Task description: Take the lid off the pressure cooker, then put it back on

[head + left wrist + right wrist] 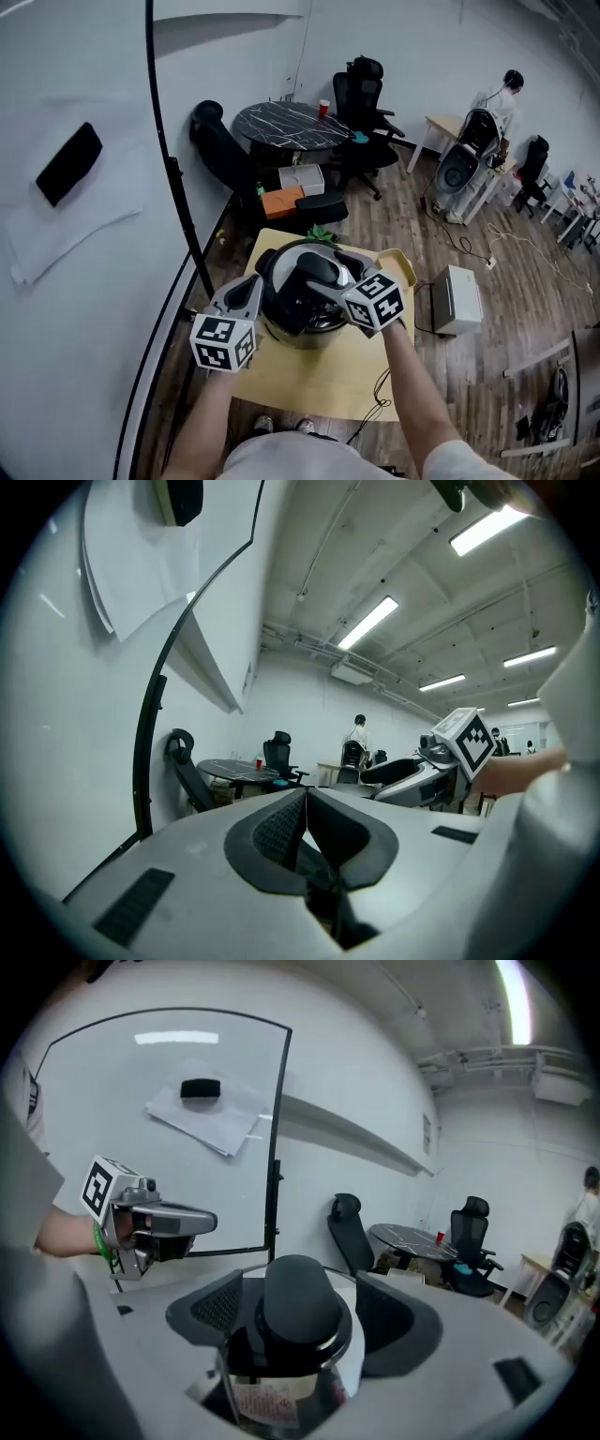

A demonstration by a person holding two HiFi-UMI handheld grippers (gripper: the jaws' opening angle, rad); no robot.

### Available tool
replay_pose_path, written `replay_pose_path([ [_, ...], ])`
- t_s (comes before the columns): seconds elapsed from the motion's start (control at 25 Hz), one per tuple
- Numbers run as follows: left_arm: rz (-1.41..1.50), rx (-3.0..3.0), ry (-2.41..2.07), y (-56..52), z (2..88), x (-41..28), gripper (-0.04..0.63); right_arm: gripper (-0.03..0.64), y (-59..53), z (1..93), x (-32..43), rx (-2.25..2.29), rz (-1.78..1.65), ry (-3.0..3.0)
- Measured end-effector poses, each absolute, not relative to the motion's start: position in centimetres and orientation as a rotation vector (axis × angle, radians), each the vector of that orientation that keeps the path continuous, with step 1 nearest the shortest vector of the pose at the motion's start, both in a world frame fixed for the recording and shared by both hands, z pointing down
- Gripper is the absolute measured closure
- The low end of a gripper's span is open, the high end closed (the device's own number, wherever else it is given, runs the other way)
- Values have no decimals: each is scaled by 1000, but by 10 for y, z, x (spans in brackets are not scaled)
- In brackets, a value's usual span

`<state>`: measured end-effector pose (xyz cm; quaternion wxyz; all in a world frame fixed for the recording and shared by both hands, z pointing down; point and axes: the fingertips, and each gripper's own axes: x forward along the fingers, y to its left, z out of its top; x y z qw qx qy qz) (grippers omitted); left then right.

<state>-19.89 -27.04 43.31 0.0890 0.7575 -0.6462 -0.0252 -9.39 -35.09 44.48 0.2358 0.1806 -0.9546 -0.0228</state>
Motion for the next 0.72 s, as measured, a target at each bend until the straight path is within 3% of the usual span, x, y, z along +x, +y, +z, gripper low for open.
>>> replay_pose_path([
  [0.2, -80, 2193, -1974, -262, 432, -210, 581, 245, -352, 461, -117, 342, -58, -2520],
  [0.56, -74, 2156, -2009, -246, 434, -218, 581, 338, -359, 473, -129, 321, -38, -2466],
  [0.72, -72, 2140, -2012, -241, 437, -222, 581, 341, -359, 471, -129, 333, -45, -2474],
])
